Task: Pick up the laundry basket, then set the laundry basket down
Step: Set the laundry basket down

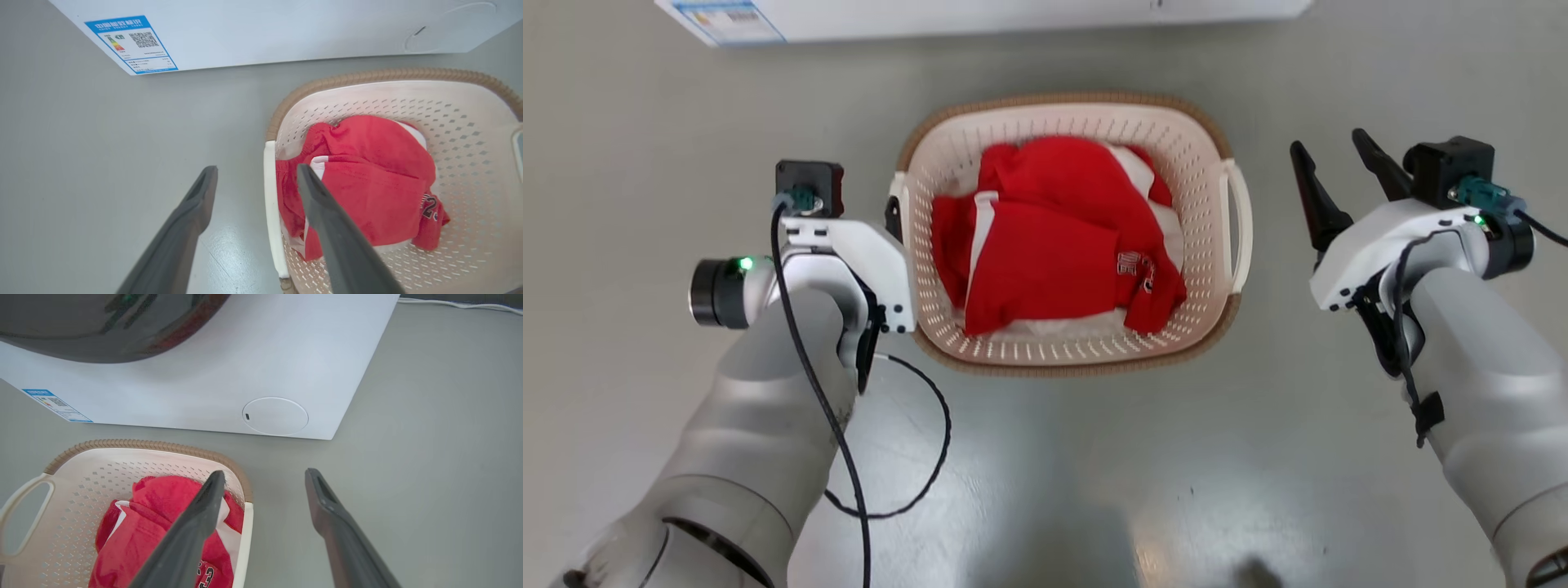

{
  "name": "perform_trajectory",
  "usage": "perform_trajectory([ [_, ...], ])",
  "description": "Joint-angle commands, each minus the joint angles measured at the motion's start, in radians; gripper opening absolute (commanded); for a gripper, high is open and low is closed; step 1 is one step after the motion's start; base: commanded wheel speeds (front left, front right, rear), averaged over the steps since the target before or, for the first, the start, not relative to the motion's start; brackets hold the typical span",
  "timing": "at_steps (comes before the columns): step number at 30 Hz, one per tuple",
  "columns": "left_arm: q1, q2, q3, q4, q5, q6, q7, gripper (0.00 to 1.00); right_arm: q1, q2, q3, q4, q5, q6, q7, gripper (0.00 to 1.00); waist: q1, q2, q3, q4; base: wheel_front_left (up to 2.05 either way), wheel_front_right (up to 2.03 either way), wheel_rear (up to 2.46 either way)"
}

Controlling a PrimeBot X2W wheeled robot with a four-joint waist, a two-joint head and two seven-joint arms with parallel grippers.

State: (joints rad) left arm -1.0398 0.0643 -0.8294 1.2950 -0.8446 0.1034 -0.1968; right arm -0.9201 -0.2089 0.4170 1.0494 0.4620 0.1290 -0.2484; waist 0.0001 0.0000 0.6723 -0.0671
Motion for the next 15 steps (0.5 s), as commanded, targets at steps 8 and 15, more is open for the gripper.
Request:
perform_trajectory([
  [8, 0.093, 0.025, 0.055, -0.032, -0.027, -0.042, -0.063, 1.00, 0.139, 0.004, -0.161, -0.111, -0.156, 0.002, -0.013, 1.00, -0.0001, 0.0000, -0.194, 0.017, 0.00, 0.00, 0.00],
  [15, 0.179, 0.093, 0.154, -0.227, 0.045, -0.009, -0.065, 1.00, 0.217, 0.020, -0.232, -0.184, -0.246, 0.002, -0.013, 1.00, -0.0001, 0.0000, -0.308, 0.023, 0.00, 0.00, 0.00],
])
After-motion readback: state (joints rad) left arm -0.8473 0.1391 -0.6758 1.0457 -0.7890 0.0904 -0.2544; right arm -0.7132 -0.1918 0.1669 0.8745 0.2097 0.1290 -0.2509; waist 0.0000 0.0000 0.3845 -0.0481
